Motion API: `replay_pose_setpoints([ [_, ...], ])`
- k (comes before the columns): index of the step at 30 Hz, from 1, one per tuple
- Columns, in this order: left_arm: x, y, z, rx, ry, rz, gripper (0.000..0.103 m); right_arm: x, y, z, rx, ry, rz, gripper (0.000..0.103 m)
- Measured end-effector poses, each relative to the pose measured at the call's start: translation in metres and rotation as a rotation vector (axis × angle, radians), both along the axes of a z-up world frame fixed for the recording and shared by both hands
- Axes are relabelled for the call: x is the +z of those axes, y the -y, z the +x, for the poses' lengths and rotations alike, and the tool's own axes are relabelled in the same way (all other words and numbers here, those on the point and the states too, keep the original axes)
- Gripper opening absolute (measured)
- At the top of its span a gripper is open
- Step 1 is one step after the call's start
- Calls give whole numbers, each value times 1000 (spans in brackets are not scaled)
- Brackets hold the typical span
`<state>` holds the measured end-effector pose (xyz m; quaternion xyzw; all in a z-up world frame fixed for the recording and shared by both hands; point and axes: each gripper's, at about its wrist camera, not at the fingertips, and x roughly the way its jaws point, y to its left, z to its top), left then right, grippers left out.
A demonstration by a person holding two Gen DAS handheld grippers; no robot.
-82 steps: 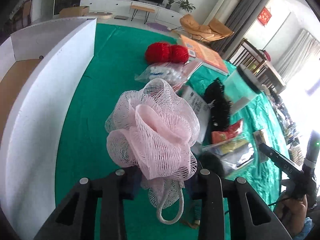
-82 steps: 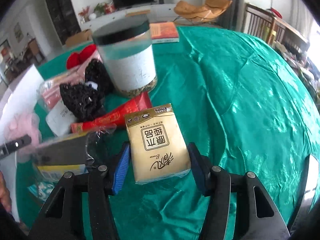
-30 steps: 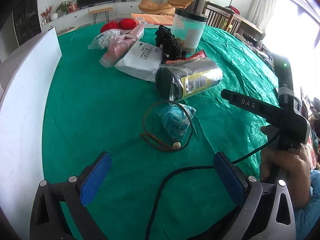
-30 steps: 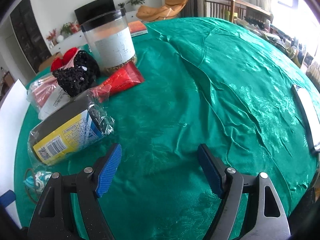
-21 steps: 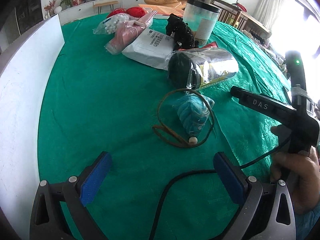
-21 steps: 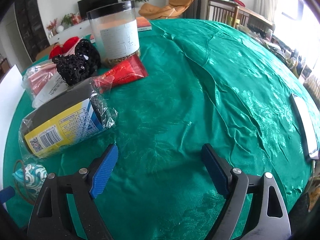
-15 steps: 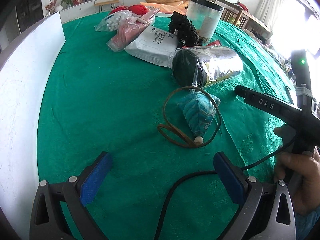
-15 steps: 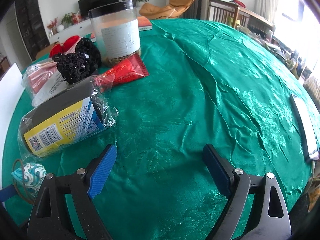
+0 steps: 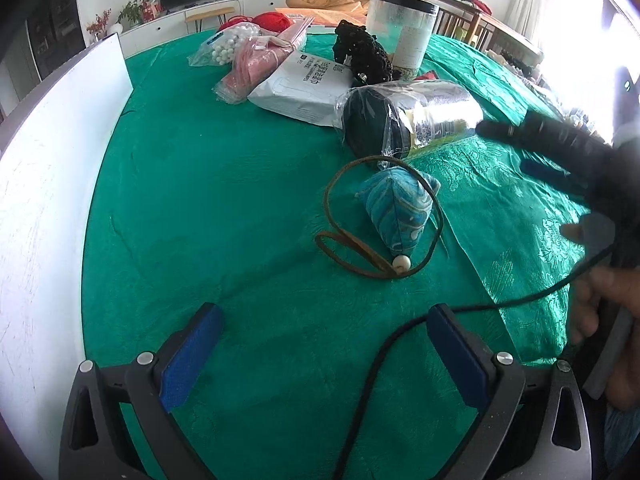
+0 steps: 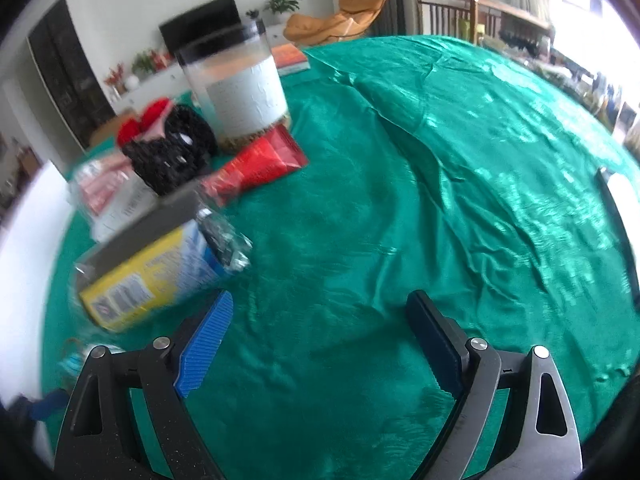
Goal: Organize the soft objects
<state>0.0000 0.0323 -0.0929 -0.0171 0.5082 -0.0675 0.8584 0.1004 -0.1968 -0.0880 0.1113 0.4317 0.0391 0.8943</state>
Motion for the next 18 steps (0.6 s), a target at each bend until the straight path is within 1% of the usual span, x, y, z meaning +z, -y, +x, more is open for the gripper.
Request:
replay_pose_setpoints([
  [1, -1, 0, -2, -4, 7, 7, 101, 5, 1, -1, 19, 28, 62, 91],
  [2, -1, 0, -3, -10, 13, 16, 101, 12, -5, -3, 52, 57, 89, 91],
  [4, -2, 1, -5, -17, 19, 34, 101, 24, -27, -3, 157, 106, 92, 91],
  [5, -2, 2, -6, -19, 21, 41, 101, 29, -43, -2, 221, 120, 74, 90],
  [8, -3, 3, -8, -23, 26, 58, 101, 41, -91, 0, 349, 163, -21, 90],
  [9, -3, 3, -9, -25, 27, 63, 101, 43, -108, 1, 389, 176, -72, 90],
  [10, -3, 3, -9, -27, 27, 66, 101, 42, -124, 2, 424, 175, -144, 90],
  [11, -4, 2, -9, -28, 27, 69, 101, 37, -137, 5, 448, 153, -224, 90],
  [12, -4, 1, -10, -28, 28, 72, 101, 28, -145, 9, 453, 117, -322, 90],
  [13, -4, 0, -10, -26, 29, 71, 101, 24, -148, 9, 426, 119, -425, 90],
  [14, -4, -1, -11, -25, 33, 68, 101, 22, -141, 8, 404, 120, -459, 90],
  [15, -3, -2, -11, -25, 35, 67, 101, 22, -126, 8, 378, 111, -422, 90],
  [18, -3, -1, -9, -18, 35, 71, 102, 16, -66, 13, 223, 68, -314, 90],
])
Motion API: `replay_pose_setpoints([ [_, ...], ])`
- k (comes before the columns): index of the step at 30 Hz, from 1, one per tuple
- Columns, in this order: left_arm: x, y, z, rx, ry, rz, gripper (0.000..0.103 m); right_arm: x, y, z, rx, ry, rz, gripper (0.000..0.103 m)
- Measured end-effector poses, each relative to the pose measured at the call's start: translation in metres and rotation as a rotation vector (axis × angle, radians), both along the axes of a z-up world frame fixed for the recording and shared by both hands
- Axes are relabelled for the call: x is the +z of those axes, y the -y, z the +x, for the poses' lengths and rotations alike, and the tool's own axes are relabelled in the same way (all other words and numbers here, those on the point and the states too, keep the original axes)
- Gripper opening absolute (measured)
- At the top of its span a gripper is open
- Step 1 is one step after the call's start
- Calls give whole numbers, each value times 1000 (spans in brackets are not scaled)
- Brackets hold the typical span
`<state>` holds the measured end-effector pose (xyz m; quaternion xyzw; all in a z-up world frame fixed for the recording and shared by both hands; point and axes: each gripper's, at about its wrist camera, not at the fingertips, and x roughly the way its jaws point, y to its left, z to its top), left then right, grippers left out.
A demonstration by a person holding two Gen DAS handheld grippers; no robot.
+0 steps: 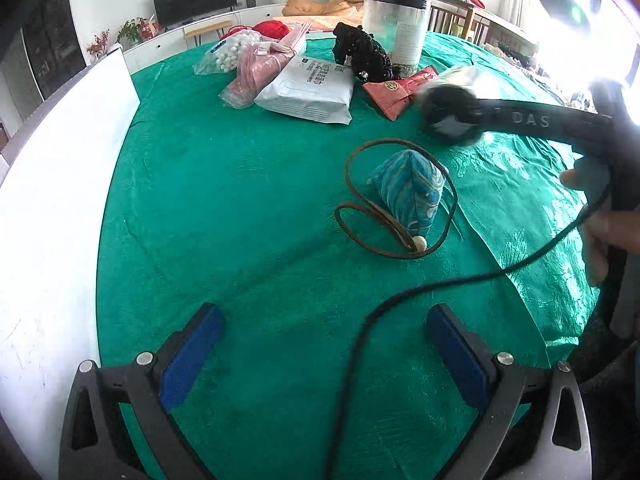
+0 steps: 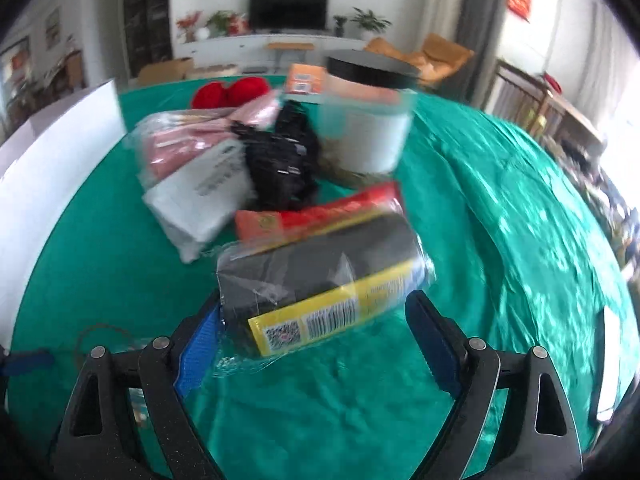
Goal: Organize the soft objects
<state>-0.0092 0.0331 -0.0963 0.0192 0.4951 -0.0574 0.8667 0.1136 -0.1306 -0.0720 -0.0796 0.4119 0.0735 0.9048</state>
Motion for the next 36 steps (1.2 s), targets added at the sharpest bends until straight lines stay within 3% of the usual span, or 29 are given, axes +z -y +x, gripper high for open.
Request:
replay_pose_setpoints([
  [3, 2, 3, 8, 1, -10, -9, 102, -6, 52, 20, -168, 8, -2, 90],
  [5, 3, 2, 14, 6, -14, -53, 102, -7, 78, 34, -301, 19, -53, 90],
  [7, 4, -2, 20, 22, -12, -95, 102, -4, 97, 37, -367, -4, -41, 90],
  [10, 4, -10, 28, 51, 2, -149, 102, 0, 101, 17, -351, 8, 40, 90],
  [15, 5, -17, 28, 50, 28, -217, 102, -11, 98, -3, -347, -56, 141, 90],
  [20, 5, -18, 22, 17, 68, -221, 103, -21, 97, 1, -355, -87, 122, 92],
  [26, 2, -12, 17, -21, 101, -160, 103, -26, 88, 2, -347, -87, 71, 93],
  [36, 2, -17, 16, -22, 118, -206, 103, -26, 88, 0, -346, -84, 69, 94],
])
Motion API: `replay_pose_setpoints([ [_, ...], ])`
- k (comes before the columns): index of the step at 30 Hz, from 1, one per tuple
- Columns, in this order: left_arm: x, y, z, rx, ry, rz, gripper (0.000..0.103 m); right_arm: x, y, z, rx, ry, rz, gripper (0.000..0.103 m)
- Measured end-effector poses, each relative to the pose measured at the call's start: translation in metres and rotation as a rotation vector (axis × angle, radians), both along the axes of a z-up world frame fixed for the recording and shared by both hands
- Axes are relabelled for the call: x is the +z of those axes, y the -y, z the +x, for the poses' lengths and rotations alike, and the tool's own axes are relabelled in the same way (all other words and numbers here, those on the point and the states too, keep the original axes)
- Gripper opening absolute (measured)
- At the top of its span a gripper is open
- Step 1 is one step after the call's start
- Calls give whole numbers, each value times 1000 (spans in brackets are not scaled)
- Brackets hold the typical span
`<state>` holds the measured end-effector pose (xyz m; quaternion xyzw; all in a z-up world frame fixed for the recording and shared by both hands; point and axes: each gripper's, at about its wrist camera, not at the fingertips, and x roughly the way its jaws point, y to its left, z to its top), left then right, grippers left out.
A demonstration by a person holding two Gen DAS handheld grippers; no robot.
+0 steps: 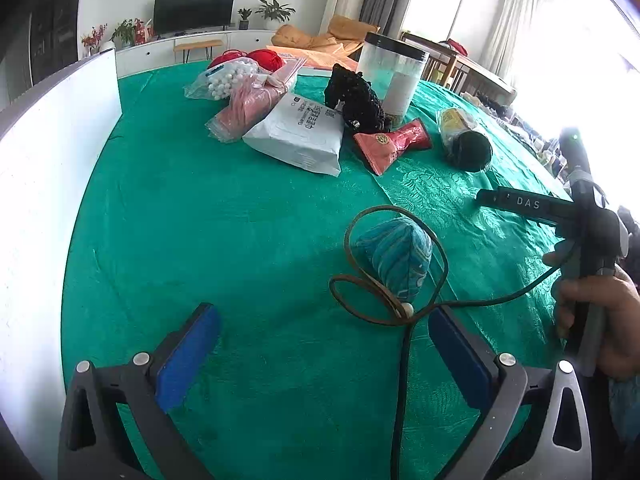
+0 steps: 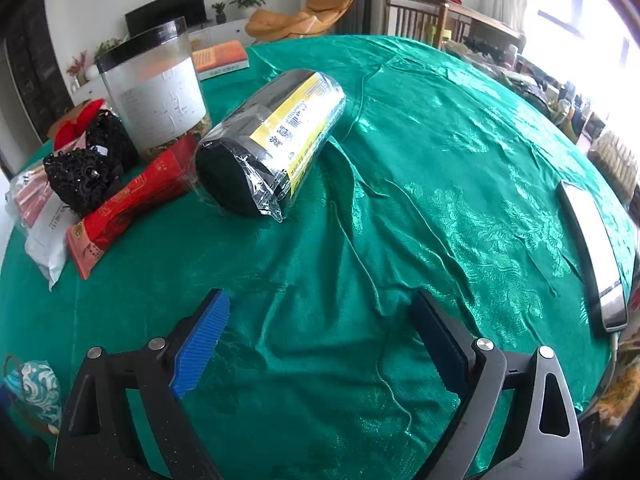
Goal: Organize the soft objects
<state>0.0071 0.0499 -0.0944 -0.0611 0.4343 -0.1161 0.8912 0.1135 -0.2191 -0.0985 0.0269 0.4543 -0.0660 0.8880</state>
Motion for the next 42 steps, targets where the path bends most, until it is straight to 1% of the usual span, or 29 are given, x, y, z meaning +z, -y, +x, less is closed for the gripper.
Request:
replay_pose_setpoints([
  [20, 0, -2, -1, -2, 4, -19, 103, -1, -1, -2, 1, 1, -2, 94],
  [30, 0, -1, 0, -5, 1, -6, 103, -2, -2, -3, 1, 2, -2, 94],
  [34, 2, 1, 0, -8, -17, 5, 103, 0, -1, 1, 1, 2, 1, 94],
  [38, 6, -3, -4, -18, -43, -74, 103, 0, -2, 0, 1, 2, 0, 94],
  [42, 12, -6, -8, -9, -39, -92, 103, 0, -2, 0, 1, 3, 0, 94],
])
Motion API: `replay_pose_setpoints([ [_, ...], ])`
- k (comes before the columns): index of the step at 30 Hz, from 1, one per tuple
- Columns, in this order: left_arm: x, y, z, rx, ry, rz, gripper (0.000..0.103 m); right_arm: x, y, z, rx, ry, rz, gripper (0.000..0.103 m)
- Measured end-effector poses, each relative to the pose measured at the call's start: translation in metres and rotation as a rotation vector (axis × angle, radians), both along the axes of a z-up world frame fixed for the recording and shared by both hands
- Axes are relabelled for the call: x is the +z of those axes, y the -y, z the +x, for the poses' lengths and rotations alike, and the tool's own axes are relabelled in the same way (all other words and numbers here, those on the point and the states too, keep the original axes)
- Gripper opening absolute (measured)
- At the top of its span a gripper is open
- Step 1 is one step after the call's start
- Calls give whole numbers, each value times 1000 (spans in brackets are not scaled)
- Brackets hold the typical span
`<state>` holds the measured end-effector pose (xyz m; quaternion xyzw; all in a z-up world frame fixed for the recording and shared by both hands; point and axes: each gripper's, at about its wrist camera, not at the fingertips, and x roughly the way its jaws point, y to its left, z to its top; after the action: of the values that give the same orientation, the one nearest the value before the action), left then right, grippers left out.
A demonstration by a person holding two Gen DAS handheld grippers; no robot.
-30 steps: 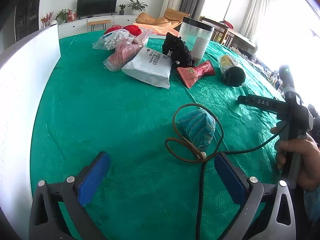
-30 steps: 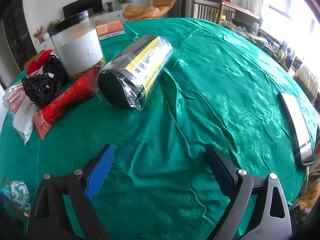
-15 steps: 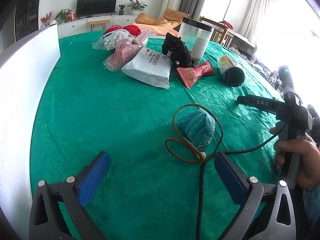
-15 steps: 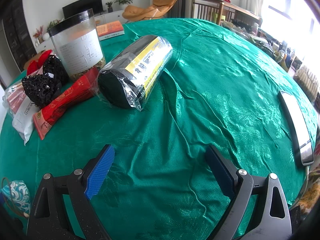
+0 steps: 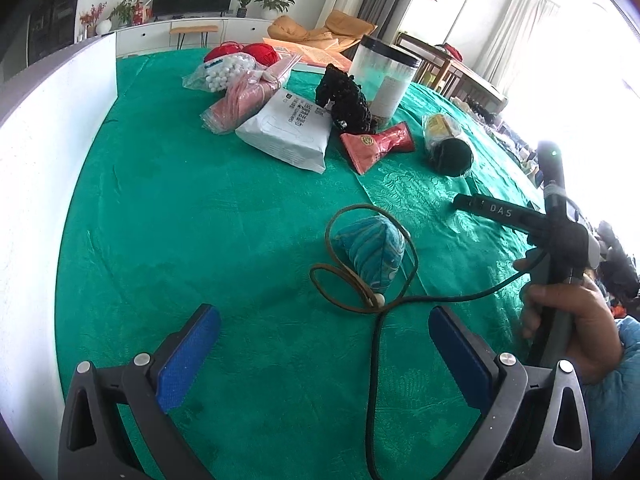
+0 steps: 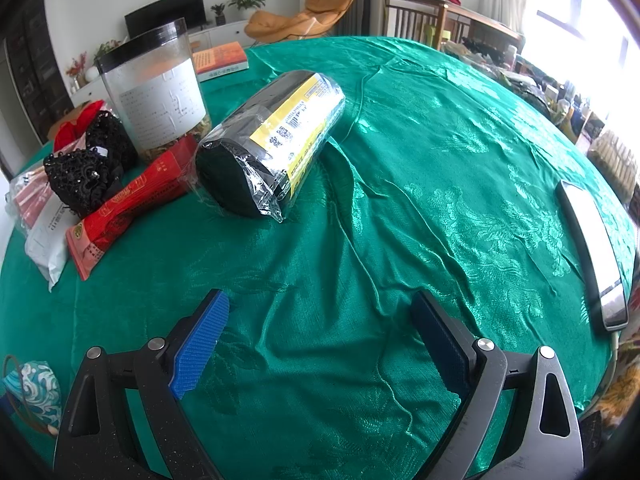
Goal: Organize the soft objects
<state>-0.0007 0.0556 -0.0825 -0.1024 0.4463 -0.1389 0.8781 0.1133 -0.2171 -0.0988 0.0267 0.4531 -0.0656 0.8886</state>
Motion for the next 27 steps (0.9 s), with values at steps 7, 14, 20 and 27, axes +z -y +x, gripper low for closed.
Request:
replay_pose_setpoints([
  [7, 17, 21, 10, -48, 15, -27, 103, 0, -1, -1, 0, 1, -1, 94],
  [14, 6, 40, 40, -5, -72, -26, 103, 0, -1, 0, 0, 1, -1, 94],
  [20, -1, 54, 45, -12, -82, 56, 102, -1, -1, -1, 0, 1, -2, 94],
  [27, -5, 69, 49, -18, -49, 230, 38, 0, -1, -1, 1, 1, 3, 94],
])
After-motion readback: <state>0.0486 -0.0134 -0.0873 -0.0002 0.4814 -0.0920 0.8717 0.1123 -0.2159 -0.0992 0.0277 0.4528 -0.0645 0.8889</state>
